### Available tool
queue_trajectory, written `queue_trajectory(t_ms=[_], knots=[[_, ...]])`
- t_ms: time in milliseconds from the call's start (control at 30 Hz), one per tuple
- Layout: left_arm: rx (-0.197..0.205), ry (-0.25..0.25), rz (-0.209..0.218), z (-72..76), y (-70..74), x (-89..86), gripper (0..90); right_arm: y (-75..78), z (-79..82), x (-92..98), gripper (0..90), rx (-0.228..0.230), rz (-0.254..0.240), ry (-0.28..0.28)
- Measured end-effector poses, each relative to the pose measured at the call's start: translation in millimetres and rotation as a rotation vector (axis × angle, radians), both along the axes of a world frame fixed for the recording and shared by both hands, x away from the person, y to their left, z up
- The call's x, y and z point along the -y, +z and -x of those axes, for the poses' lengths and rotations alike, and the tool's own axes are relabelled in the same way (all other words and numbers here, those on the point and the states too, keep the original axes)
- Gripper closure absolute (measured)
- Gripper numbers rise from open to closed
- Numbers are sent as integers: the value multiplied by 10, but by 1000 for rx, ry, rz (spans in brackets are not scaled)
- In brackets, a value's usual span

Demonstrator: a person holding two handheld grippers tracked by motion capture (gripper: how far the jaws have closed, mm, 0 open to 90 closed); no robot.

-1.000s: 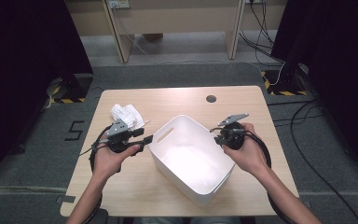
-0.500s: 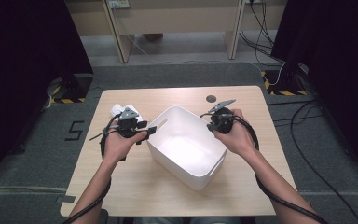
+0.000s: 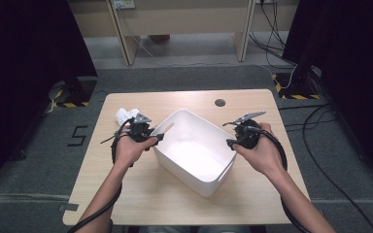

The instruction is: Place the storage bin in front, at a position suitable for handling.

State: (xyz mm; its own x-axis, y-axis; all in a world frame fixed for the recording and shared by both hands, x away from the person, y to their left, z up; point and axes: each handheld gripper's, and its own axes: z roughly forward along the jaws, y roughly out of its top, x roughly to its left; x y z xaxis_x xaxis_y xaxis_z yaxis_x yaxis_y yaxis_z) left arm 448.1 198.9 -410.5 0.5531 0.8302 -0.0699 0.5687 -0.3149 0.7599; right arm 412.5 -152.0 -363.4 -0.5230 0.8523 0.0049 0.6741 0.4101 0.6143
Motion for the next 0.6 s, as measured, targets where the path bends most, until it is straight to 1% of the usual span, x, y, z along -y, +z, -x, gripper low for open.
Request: queue_trajectory(t_ms=[33, 67, 100, 133, 167, 200, 233, 300, 333, 367, 433, 500, 533, 567, 600], knots=[[0, 0, 0, 0, 0, 0, 571, 0, 0, 0, 598, 0, 0, 0], [3, 4, -13, 0, 4, 4, 585, 2, 34, 1, 672, -21, 16, -3], [3, 4, -13, 0, 4, 4, 596, 2, 34, 1, 672, -21, 16, -3], [-2, 1, -28, -3, 8, 6, 613, 2, 33, -7, 755, -33, 54, -4], [-2, 1, -28, -3, 8, 6, 629, 2, 33, -7, 755, -33, 54, -4], [-9, -1, -24, -3, 9, 14, 652, -7, -7, -3, 800, -41, 81, 5], [-13, -8, -30, -1, 14, 21, 652, -7, -7, -3, 800, -41, 81, 5], [-12, -23, -50, 6, 22, 38, 703, -17, -69, -4, 823, -60, 75, 9], [-16, -29, -56, 19, 27, 60, 732, -18, -147, -17, 834, -45, 96, 10], [-16, -29, -56, 19, 27, 60, 728, -18, -147, -17, 834, -45, 96, 10], [-11, -14, -74, 40, 37, 72, 727, -22, -252, -33, 835, -32, 114, 7], [-14, 4, -76, 55, 54, 67, 726, -33, -401, -43, 822, -23, 101, -5], [-22, 16, -64, 73, 67, 64, 715, -41, -522, -62, 803, -17, 89, -22], [-22, 16, -64, 73, 67, 64, 708, -41, -522, -62, 803, -17, 89, -22], [-34, 35, -51, 108, 81, 72, 694, -53, -655, -98, 781, 8, 102, -28]])
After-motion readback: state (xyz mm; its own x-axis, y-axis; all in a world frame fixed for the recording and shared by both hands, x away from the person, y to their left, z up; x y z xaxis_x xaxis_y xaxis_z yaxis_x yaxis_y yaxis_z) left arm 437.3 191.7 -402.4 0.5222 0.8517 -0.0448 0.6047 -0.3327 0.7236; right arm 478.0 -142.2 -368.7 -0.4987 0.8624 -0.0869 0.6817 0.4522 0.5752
